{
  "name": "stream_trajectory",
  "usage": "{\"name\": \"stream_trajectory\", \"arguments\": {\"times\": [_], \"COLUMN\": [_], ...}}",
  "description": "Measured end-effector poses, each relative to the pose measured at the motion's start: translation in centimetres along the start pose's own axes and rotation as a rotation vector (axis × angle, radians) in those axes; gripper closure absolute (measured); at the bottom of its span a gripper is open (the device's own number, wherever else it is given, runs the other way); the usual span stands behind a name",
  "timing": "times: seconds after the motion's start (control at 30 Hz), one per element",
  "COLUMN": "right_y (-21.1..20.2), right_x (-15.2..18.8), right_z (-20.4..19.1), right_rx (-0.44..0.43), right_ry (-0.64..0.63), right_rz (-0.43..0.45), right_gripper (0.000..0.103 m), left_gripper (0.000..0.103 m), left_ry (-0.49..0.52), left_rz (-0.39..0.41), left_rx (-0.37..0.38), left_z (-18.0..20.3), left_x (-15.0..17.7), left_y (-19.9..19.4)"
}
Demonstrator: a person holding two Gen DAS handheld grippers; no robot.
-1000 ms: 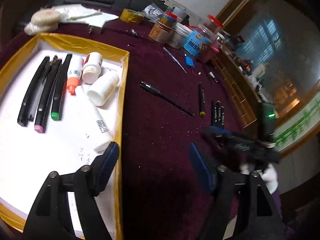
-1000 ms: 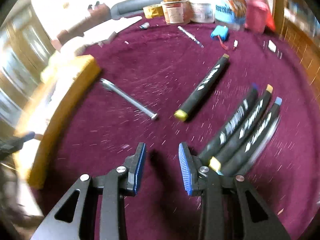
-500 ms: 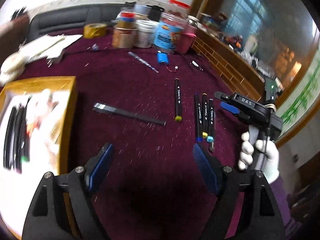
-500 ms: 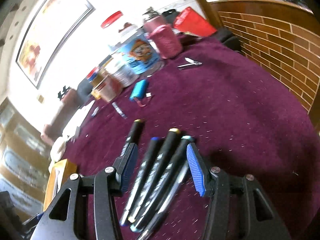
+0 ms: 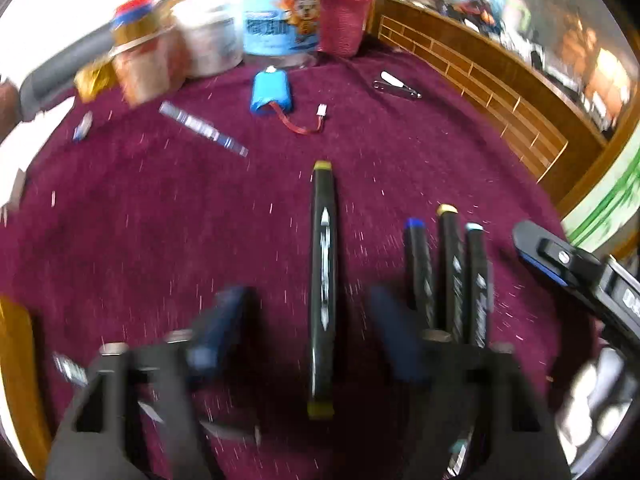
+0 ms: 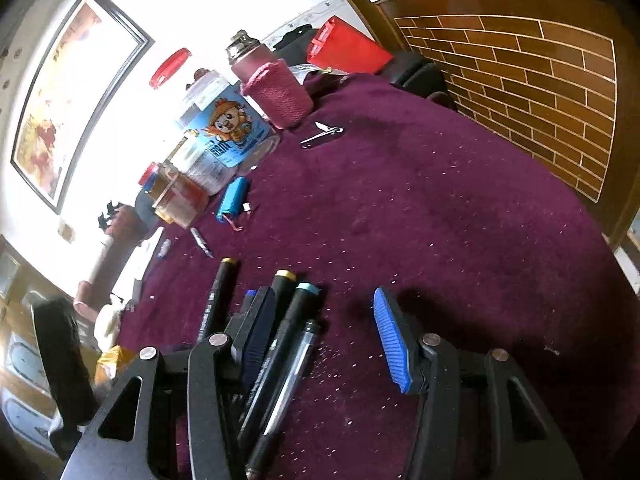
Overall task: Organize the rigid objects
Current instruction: 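Grasp the yellow-capped black marker with the left gripper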
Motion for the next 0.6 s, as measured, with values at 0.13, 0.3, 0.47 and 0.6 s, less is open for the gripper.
{"name": "stream_trajectory", "arguments": {"times": [0.13,0.3,0.47,0.6], "right_y": [0.9,0.8,0.8,0.8], "right_x": [0.1,0.3,0.4,0.5], "right_z": [-0.2,-0.5,-0.5,-0.6], "right_rx": [0.039,0.057,0.059,0.066], "right_ry": [-0.028,-0.049,-0.048,-0.059], "right_rz": [-0.02,-0.015,-0.015,-0.012], "right_gripper": [0.057,0.057,0.057,0.056], "left_gripper": [0.091,0.091,0.091,0.085], "left_ry": [0.097,0.137,0.1,0.11], "left_rz": [0.026,0.041,0.026,0.015], "left_rx": [-0.066,-0.033,0.063,0.098], "left_z": [1.0,1.5,0.5,1.4], "left_x": [-1.1,1.1,5.2,7.4], "left_y": [0.7,-0.6,-4.0,-5.2]}}
Point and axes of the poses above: each gripper's, at about its wrist camera, not at the fingertips, and y roughly the way its jaws point, z to its right, x to its underside, the point moved 2 cm from there along y, roughly the way its jaws point, and after that the axes turned 3 degrees about y, right-handed, at the moved point
